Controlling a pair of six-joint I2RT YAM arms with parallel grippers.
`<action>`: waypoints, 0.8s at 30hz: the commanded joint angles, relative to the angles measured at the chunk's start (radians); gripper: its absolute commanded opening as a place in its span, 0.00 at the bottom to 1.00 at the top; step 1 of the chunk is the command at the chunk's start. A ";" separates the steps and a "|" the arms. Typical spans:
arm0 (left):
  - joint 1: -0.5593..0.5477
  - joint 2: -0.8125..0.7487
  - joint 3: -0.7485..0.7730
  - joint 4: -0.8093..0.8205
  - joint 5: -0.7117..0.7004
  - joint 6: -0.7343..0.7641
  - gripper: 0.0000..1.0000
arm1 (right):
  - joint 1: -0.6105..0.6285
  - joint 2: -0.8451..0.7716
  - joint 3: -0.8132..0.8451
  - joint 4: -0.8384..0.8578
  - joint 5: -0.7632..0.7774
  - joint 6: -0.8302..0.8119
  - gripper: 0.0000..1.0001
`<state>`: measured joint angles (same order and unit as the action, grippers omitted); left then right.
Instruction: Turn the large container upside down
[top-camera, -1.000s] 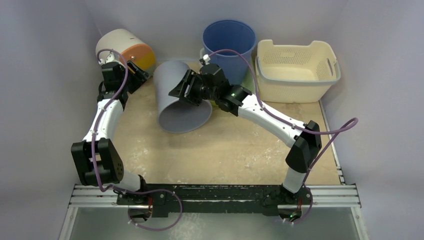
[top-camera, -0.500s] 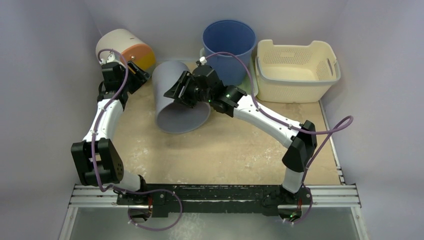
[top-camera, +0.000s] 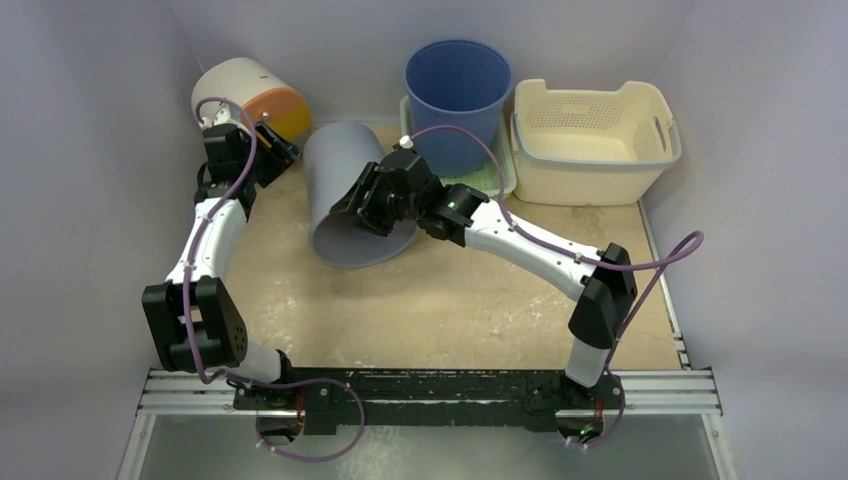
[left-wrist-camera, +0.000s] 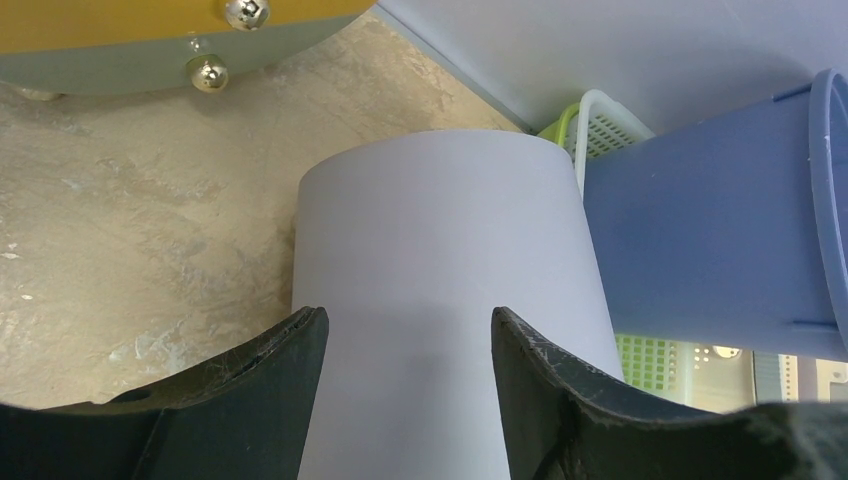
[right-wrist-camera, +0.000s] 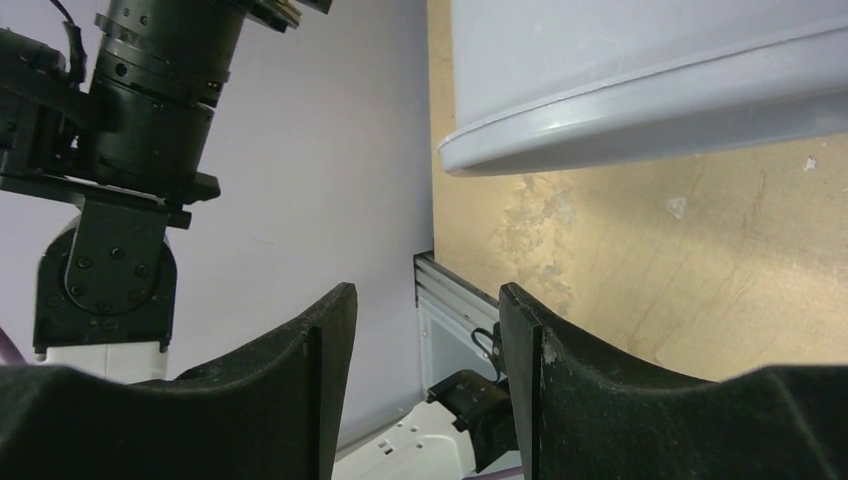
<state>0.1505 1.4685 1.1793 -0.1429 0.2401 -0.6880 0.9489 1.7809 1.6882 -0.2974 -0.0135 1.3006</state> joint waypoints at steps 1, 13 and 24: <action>0.008 -0.031 0.017 0.032 0.013 0.015 0.60 | -0.007 -0.003 0.050 0.056 0.032 0.017 0.58; 0.008 -0.024 0.023 0.026 0.014 0.024 0.60 | -0.026 0.090 0.086 0.058 0.026 0.051 0.57; 0.009 0.011 0.034 0.040 0.027 0.015 0.60 | -0.055 0.138 0.114 0.088 0.079 0.051 0.46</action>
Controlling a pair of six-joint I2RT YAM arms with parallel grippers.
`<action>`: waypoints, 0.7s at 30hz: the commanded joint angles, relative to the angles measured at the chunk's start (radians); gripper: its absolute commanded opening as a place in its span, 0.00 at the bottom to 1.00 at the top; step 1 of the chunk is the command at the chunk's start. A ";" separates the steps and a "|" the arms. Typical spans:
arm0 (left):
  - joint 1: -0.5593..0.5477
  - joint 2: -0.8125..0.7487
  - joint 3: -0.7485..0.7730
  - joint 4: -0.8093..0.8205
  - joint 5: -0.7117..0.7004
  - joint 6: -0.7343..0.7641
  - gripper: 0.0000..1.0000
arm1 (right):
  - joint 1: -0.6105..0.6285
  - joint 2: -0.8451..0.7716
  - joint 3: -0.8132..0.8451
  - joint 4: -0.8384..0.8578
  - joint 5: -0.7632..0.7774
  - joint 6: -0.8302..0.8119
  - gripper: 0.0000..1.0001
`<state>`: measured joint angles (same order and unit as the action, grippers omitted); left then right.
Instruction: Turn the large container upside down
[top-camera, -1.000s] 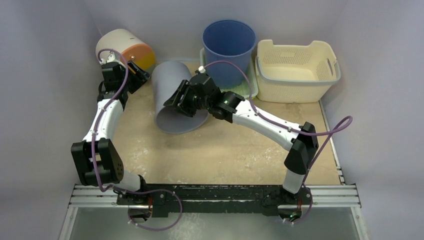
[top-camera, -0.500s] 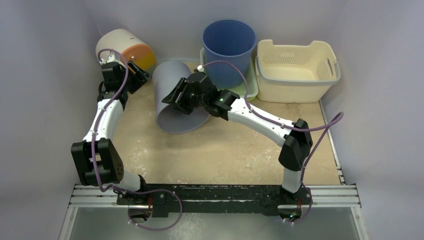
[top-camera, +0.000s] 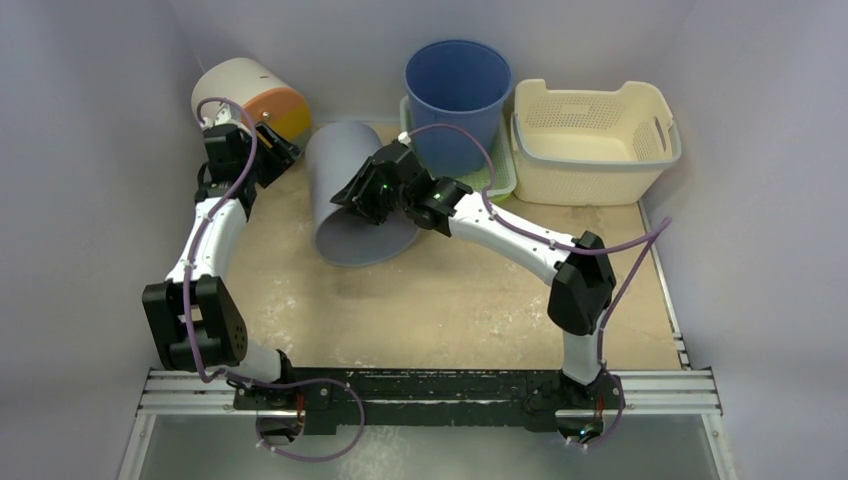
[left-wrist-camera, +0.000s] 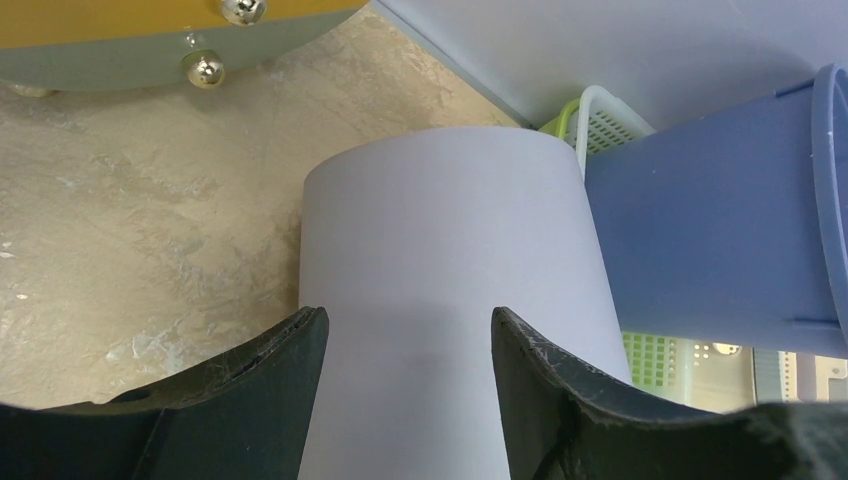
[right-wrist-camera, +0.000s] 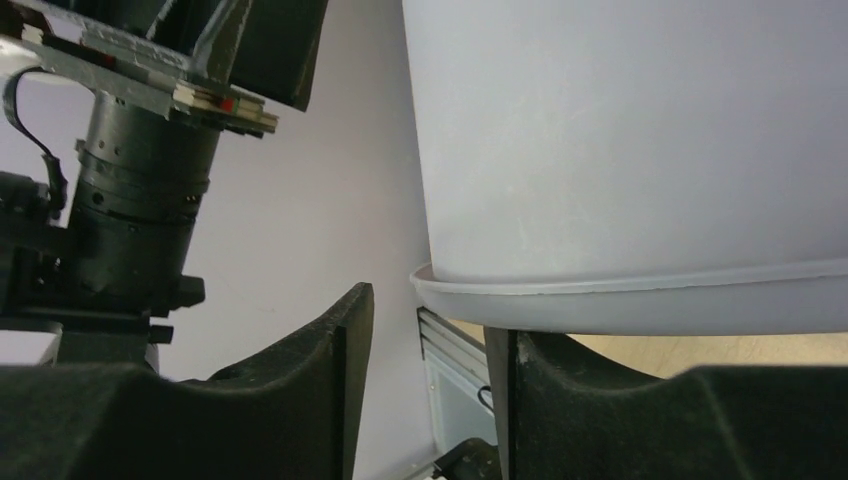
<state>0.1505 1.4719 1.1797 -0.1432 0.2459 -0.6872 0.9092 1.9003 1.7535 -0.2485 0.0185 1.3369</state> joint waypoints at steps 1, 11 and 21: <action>0.008 0.008 0.036 0.039 0.022 0.014 0.60 | -0.018 0.024 0.049 0.043 0.051 0.015 0.45; 0.008 -0.004 0.033 0.029 0.019 0.017 0.60 | -0.050 0.010 -0.046 0.101 0.044 0.014 0.04; 0.009 -0.023 0.024 0.014 0.010 0.026 0.60 | -0.066 -0.313 -0.691 0.549 0.039 0.206 0.00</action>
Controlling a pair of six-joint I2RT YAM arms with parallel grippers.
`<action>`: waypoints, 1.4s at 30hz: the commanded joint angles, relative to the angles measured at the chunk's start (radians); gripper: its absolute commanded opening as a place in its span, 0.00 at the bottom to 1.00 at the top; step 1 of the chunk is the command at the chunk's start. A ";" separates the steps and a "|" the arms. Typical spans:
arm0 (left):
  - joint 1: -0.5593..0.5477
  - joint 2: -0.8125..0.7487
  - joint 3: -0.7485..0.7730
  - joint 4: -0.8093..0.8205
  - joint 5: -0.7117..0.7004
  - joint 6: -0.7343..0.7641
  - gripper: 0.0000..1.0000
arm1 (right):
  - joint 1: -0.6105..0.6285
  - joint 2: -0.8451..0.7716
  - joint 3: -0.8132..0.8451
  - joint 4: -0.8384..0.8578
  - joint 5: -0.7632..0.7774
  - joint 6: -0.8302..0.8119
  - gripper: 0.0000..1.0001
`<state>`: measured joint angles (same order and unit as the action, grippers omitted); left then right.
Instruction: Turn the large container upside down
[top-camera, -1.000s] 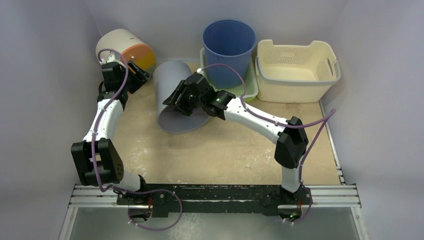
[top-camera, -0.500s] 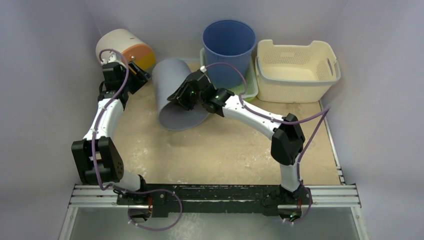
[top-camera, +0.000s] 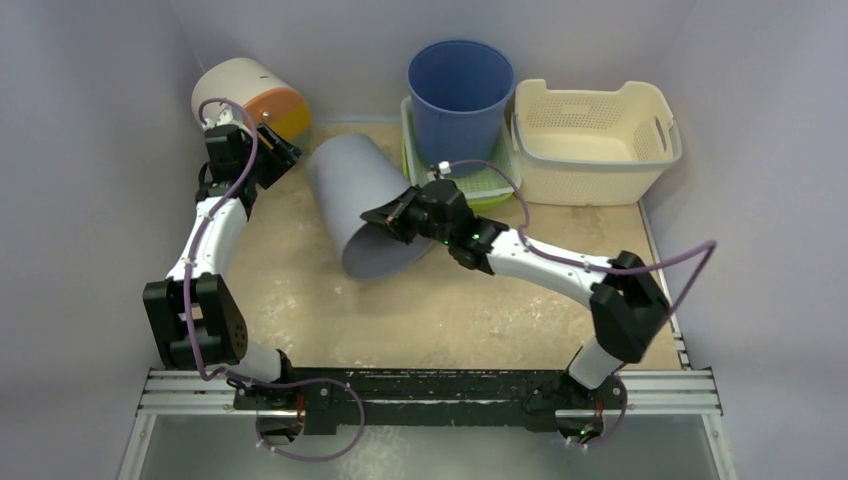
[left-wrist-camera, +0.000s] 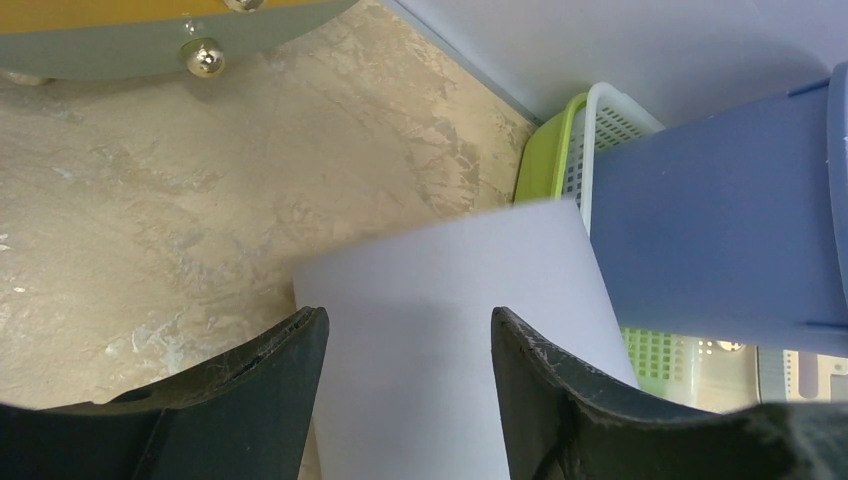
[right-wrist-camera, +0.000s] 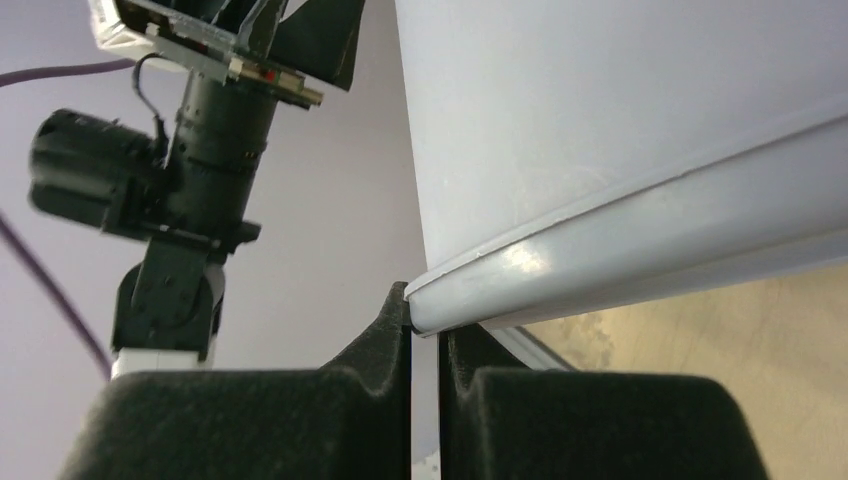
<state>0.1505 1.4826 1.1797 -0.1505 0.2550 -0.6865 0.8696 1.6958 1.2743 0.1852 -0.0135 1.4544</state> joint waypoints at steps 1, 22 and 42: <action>0.009 -0.033 0.021 0.022 0.001 0.027 0.60 | -0.026 -0.142 -0.261 0.146 0.084 0.106 0.00; 0.004 -0.024 0.004 0.003 -0.029 0.066 0.60 | -0.095 -0.269 -1.123 0.872 -0.042 0.339 0.00; 0.001 -0.004 0.021 -0.014 -0.048 0.094 0.60 | -0.125 -0.111 -0.745 0.303 -0.108 0.042 0.00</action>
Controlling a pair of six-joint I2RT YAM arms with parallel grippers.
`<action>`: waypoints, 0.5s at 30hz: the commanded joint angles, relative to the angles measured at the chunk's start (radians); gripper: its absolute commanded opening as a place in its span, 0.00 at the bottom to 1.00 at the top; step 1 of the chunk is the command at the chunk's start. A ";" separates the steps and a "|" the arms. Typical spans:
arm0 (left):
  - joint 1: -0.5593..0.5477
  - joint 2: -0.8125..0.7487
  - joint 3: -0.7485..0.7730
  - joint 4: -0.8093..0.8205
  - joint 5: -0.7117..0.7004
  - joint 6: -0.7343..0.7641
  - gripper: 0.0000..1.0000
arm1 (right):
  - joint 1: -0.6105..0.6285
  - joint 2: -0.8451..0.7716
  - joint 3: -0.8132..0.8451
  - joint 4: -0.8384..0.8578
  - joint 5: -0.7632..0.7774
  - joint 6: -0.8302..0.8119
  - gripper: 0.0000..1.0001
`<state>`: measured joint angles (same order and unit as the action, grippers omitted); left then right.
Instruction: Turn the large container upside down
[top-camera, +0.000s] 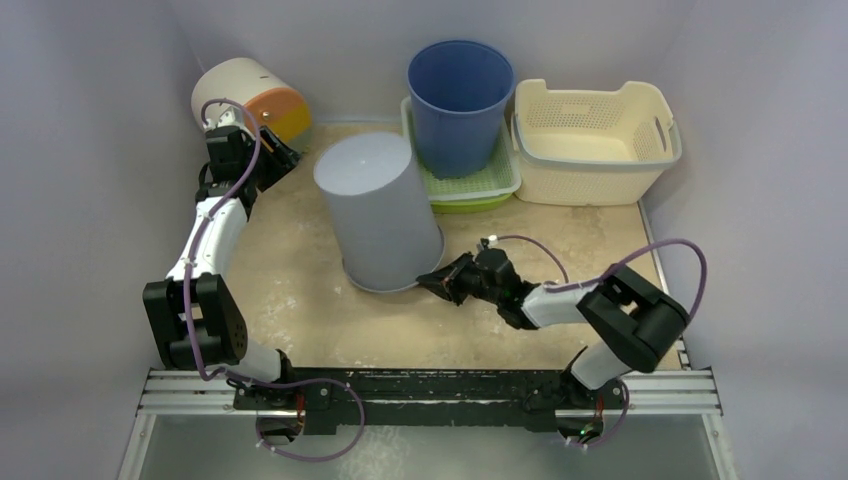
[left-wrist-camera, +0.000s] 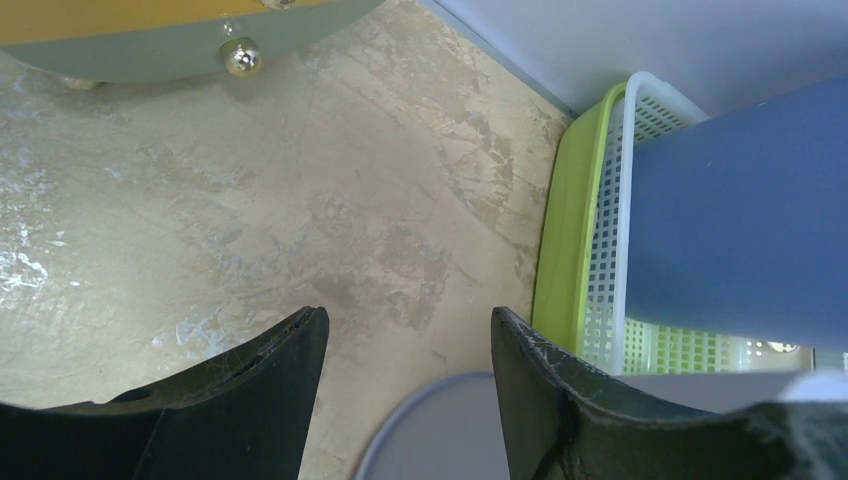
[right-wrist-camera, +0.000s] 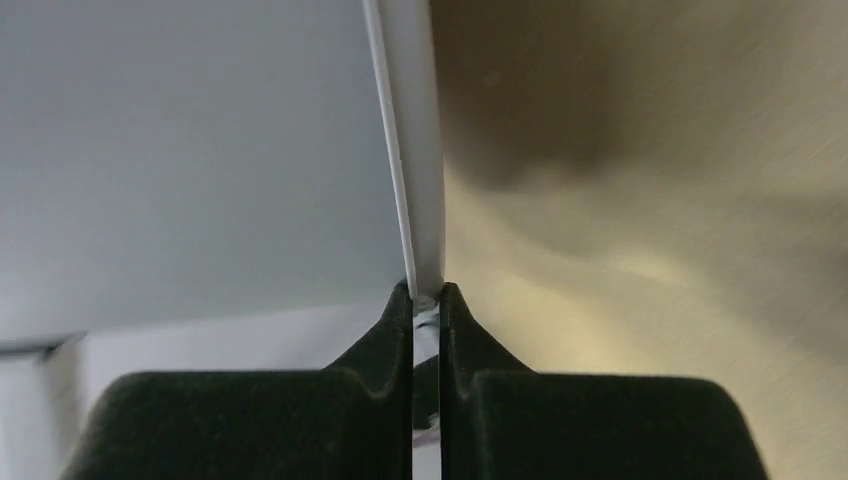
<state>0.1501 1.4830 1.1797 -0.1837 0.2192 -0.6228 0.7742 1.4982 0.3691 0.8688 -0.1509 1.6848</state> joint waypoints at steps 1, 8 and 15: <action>0.001 -0.007 0.021 0.018 -0.013 0.030 0.60 | -0.031 0.114 0.223 -0.422 0.021 -0.240 0.00; 0.003 -0.015 0.051 -0.013 -0.037 0.049 0.60 | -0.033 0.359 0.541 -0.559 -0.076 -0.443 0.00; 0.017 -0.038 0.167 -0.025 -0.100 0.030 0.61 | -0.033 0.518 0.779 -0.618 -0.141 -0.558 0.00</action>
<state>0.1505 1.4830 1.2312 -0.2481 0.1596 -0.6003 0.7376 1.9636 1.0142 0.3099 -0.2321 1.2556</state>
